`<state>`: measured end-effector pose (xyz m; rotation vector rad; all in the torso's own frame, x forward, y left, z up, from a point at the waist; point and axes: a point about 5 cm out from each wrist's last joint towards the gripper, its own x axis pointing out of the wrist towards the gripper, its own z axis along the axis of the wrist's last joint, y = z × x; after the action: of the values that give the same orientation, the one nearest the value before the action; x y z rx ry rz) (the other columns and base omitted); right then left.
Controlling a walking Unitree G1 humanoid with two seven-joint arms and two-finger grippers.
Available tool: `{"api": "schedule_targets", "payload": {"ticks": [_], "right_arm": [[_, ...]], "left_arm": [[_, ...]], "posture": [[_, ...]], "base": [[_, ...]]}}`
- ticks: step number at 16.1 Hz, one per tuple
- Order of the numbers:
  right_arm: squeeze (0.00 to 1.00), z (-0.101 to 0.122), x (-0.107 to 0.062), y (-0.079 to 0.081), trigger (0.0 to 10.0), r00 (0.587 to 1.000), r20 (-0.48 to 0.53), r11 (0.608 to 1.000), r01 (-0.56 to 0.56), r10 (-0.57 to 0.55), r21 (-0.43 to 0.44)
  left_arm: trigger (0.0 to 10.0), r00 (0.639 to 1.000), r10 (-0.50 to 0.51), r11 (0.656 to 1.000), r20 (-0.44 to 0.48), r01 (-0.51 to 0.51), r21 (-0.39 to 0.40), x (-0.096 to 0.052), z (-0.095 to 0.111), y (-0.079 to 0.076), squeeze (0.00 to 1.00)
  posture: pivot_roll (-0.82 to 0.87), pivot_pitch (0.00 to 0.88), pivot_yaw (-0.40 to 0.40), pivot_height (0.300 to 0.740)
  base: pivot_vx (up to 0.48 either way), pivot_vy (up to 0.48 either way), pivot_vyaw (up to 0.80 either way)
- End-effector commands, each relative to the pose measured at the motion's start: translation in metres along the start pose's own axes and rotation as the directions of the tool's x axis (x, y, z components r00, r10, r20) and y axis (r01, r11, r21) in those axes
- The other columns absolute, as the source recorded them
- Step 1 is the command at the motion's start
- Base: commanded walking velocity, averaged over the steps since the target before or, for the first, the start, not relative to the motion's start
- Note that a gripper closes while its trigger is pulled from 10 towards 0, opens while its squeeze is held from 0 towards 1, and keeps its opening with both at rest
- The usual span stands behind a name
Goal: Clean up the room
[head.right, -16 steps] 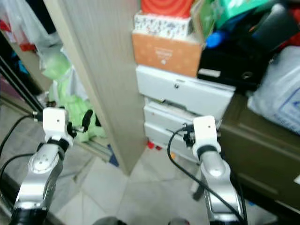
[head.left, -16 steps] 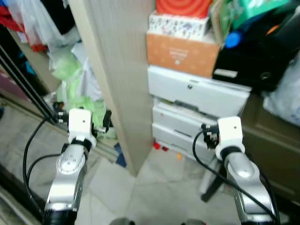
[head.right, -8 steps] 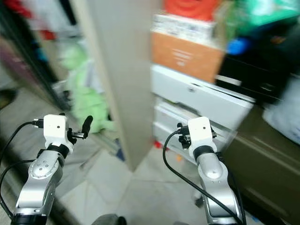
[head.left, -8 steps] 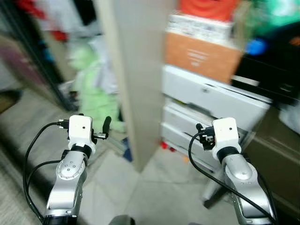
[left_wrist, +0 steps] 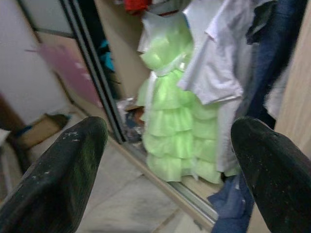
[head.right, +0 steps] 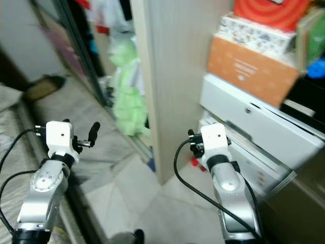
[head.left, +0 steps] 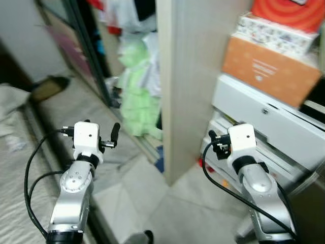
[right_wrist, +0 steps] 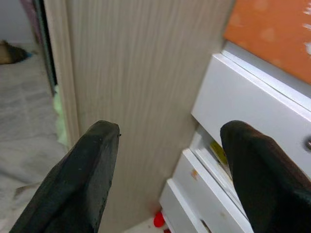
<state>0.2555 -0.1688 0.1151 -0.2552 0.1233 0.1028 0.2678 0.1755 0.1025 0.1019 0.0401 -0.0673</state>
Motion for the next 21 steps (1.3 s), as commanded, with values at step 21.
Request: {"api": "schedule_targets", "payload": {"ticks": [21], "right_arm": [[0.0, 0.0124, 0.0059, 0.0047, 10.0, 0.993, 0.068, 0.995, -0.096, 0.096, -0.012]], "left_arm": [[10.0, 1.0, 0.031, 1.0, 0.0, -0.031, 0.002, 0.002, -0.0021, -0.0012, 0.0]], "posture": [[-0.07, 0.0, 0.045, 0.74]], "base": [[0.0, 0.0, 0.8]]}}
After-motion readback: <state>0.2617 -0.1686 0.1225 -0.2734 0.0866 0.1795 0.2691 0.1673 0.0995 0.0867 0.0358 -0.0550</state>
